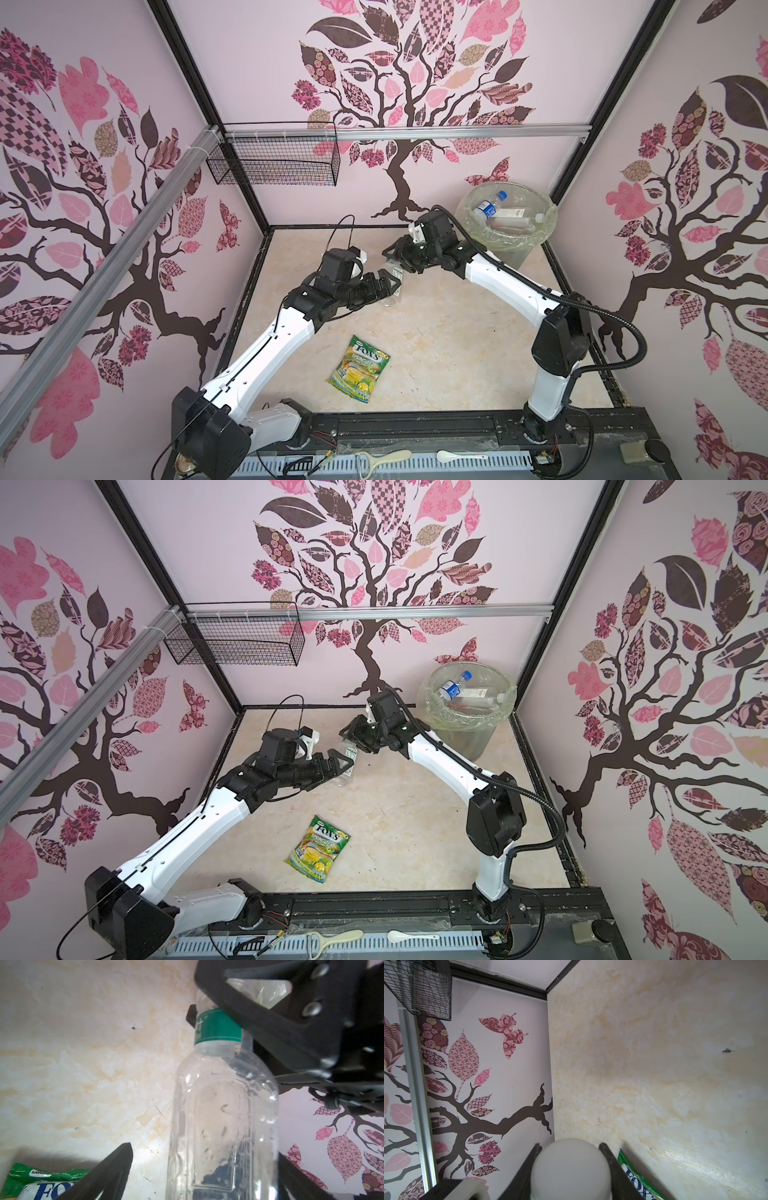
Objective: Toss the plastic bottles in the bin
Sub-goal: 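Carry the small bottle over the bin with the right gripper and release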
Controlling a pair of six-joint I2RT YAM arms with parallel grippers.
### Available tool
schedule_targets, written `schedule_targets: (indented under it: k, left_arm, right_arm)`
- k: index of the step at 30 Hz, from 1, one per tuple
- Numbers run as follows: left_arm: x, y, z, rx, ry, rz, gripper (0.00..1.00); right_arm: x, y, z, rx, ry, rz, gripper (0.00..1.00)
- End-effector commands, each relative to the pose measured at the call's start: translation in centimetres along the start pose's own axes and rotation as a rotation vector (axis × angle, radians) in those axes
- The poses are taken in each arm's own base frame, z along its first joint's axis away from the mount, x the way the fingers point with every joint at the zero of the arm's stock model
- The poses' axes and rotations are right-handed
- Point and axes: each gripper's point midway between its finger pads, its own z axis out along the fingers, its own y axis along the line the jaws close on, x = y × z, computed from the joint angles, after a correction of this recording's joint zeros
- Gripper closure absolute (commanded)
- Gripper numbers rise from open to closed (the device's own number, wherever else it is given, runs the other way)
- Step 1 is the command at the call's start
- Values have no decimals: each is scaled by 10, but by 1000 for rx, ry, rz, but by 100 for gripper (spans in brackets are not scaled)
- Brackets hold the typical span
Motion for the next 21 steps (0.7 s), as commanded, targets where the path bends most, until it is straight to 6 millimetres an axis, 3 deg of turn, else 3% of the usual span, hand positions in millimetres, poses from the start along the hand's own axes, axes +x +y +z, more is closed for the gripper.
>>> schedule_targets:
  k: [1,4,7,11,15,18,21]
  left_arm:
    - [-26,-28,-19,39,-79,17,2]
    - [-44,-52,-32,86,-127,-2,2]
    - [-63,-75,-39,130,-163,-13,2]
    - [-90,-105,-41,192,-199,-28,2]
    - [-114,-130,-36,254,-228,-63,2]
    - [-124,-146,-29,289,-226,-60,2]
    - [-127,-149,-22,291,-223,-59,2]
  right_arm:
    - [-43,16,-44,17,-114,-75,80]
    - [-85,22,-82,60,-220,-128,80]
    - [-129,40,-135,104,-362,-207,80]
    - [-186,62,-226,142,-606,-270,80]
    - [-236,52,-332,171,-893,-234,80]
    - [-256,38,-403,213,-1096,-228,79]
    - [-261,39,-457,264,-1266,-265,78]
